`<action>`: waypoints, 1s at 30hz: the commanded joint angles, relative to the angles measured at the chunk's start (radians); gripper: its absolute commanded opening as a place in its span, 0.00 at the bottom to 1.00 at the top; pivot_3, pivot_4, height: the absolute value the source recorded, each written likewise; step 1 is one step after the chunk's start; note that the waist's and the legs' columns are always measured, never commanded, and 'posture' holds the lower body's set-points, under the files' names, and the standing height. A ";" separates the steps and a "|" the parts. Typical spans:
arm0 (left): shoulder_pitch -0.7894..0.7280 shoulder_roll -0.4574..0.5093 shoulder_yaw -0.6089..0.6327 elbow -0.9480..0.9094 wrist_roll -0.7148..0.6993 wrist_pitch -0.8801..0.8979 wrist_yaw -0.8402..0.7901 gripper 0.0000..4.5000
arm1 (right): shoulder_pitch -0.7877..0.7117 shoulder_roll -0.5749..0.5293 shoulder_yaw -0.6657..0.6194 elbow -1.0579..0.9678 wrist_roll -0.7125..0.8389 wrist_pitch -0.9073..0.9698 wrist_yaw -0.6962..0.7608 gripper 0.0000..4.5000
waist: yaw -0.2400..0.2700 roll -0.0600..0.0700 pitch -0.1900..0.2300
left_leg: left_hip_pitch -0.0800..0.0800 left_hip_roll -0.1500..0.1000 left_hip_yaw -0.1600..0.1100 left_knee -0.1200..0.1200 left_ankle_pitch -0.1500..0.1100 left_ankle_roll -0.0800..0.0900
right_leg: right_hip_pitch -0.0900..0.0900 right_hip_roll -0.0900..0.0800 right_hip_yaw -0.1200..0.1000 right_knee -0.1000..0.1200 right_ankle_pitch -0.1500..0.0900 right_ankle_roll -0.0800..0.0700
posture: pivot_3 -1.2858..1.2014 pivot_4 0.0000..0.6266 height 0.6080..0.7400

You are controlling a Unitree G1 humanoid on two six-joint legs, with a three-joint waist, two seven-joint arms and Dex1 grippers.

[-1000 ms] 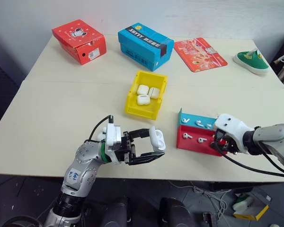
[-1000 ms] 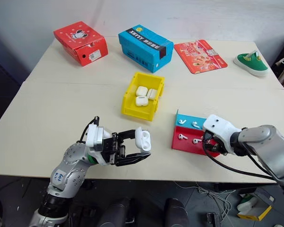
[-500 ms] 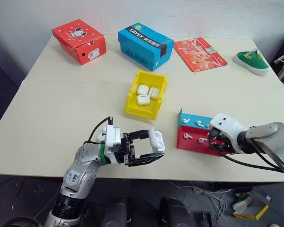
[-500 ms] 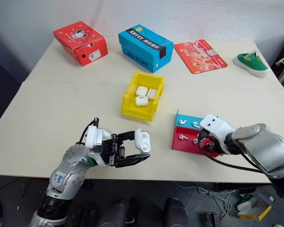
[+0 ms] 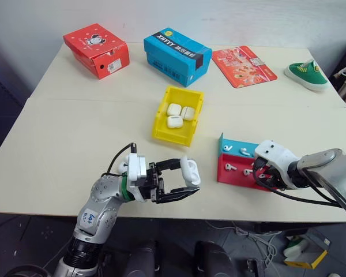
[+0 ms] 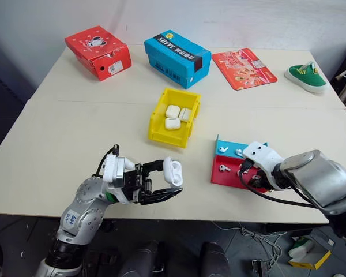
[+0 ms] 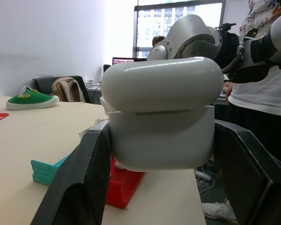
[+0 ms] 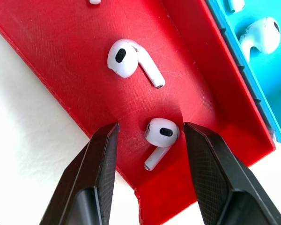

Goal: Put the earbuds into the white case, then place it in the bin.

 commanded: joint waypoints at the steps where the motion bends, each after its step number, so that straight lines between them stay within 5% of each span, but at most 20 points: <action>1: 0.008 -0.001 0.000 -0.027 -0.001 -0.023 0.002 0.62 | 0.008 -0.008 -0.009 0.005 0.009 0.018 -0.001 0.49 | 0.000 0.000 0.000 | 0.000 0.000 0.000 0.000 0.000 0.000 | 0.000 0.000 0.000 0.000 0.000 0.000 | 0.52 0.24 1.00; 14: 0.020 0.014 0.006 -0.039 -0.006 -0.024 0.003 0.62 | 0.018 -0.006 -0.010 0.022 0.009 -0.006 -0.006 0.49 | 0.000 0.000 0.000 | 0.000 0.000 0.000 0.000 0.000 0.000 | 0.000 0.000 0.000 0.000 0.000 0.000 | 0.52 0.24 1.00; 19: 0.022 0.019 0.006 -0.046 -0.011 -0.018 0.007 0.62 | 0.027 -0.005 -0.013 0.029 0.006 -0.016 -0.010 0.22 | -0.001 0.000 0.000 | 0.000 0.000 0.000 0.000 0.000 0.000 | 0.000 0.000 0.000 0.000 0.000 0.000 | 0.52 0.24 1.00; 28: 0.021 0.025 0.007 -0.055 -0.016 -0.010 0.011 0.62 | 0.029 -0.017 -0.009 0.030 0.009 -0.033 0.003 0.22 | -0.002 0.000 0.000 | 0.000 0.000 0.000 0.000 0.000 0.000 | 0.000 0.000 0.000 0.000 0.000 0.000 | 0.52 0.24 1.00; 30: 0.021 0.026 0.008 -0.057 -0.017 -0.008 0.013 0.62 | 0.033 -0.019 -0.009 0.030 0.008 -0.045 0.008 0.14 | -0.002 0.000 0.000 | 0.000 0.000 0.000 0.000 0.000 0.000 | 0.000 0.000 0.000 0.000 0.000 0.000 | 0.52 0.24 1.00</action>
